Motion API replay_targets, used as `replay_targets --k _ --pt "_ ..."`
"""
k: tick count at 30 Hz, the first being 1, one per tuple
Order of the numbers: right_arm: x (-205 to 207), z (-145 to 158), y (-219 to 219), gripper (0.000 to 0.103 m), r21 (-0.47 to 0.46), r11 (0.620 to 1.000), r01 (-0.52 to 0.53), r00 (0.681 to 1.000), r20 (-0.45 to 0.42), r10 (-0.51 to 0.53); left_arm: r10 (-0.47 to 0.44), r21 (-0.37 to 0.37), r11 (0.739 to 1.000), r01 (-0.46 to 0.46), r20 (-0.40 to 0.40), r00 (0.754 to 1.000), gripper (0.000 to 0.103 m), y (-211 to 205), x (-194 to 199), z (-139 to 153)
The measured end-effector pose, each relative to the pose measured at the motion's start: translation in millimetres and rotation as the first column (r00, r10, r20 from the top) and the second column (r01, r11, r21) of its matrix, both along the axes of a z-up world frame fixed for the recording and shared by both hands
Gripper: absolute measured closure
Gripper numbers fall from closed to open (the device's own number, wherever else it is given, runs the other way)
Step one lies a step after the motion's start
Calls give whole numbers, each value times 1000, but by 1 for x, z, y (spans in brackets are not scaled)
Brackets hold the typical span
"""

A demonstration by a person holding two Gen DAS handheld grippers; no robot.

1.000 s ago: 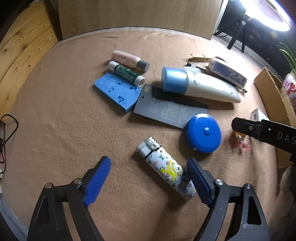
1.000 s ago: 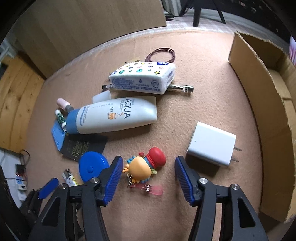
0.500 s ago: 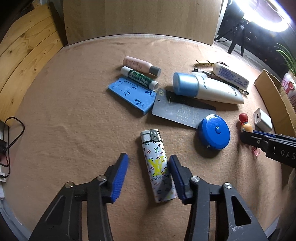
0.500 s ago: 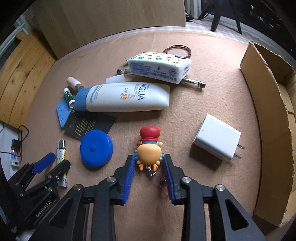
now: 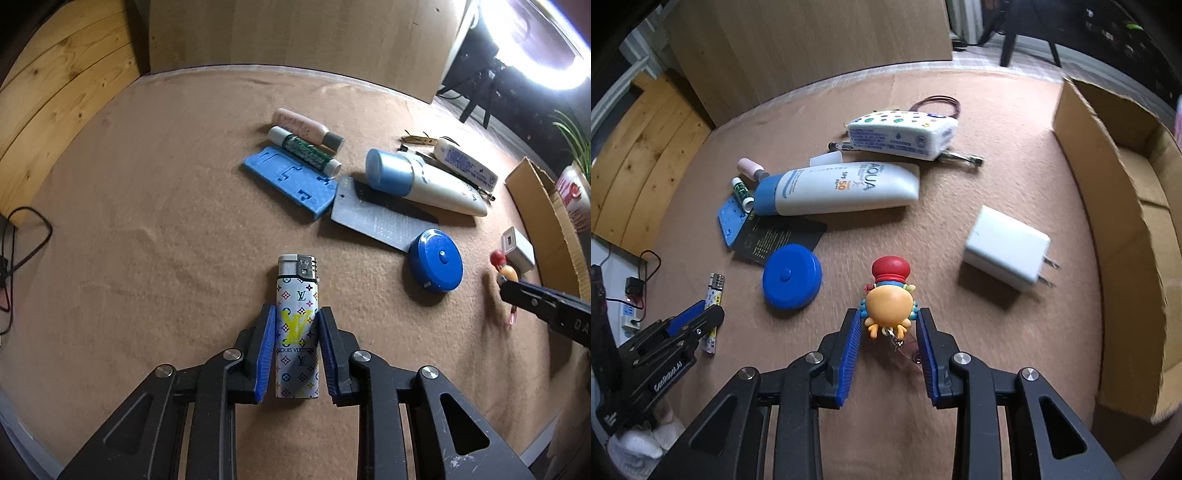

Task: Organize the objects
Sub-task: 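Grasp the patterned lighter with the left tool while the right tool grasps the figurine, then carry both items into the cardboard box and open both tools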

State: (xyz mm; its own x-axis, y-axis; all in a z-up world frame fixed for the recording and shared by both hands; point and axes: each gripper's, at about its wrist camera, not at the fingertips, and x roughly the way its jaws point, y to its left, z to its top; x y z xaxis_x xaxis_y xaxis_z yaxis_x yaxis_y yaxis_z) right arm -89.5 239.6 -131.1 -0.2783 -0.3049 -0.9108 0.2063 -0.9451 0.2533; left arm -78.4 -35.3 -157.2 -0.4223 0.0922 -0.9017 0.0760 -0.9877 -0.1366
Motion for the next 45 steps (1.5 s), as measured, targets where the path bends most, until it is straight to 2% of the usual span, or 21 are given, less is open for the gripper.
replay_targets --k 5,7,14,21,32,38,45 --pt "12 13 13 75 -26 999 19 1000 -18 -19 32 54 998 -33 15 999 78 -11 8 3" --pt "17 21 18 75 -31 999 22 999 -37 -24 32 55 998 -32 8 999 78 -10 12 8" --pt "28 51 54 75 -43 997 65 991 -112 -69 -16 69 997 19 -50 999 78 15 12 36" --pt "26 73 109 75 -7 988 152 971 -184 -150 -136 87 985 147 -120 983 78 84 -7 66" --pt "4 69 192 75 43 959 279 942 -207 -265 -327 87 933 351 -207 922 78 226 -39 96" --pt "-5 57 216 75 48 952 301 939 -192 -287 -400 78 901 426 -226 888 78 292 -52 105" --pt "-11 50 227 75 49 952 302 940 -184 -288 -456 65 875 479 -219 863 78 341 -65 101"
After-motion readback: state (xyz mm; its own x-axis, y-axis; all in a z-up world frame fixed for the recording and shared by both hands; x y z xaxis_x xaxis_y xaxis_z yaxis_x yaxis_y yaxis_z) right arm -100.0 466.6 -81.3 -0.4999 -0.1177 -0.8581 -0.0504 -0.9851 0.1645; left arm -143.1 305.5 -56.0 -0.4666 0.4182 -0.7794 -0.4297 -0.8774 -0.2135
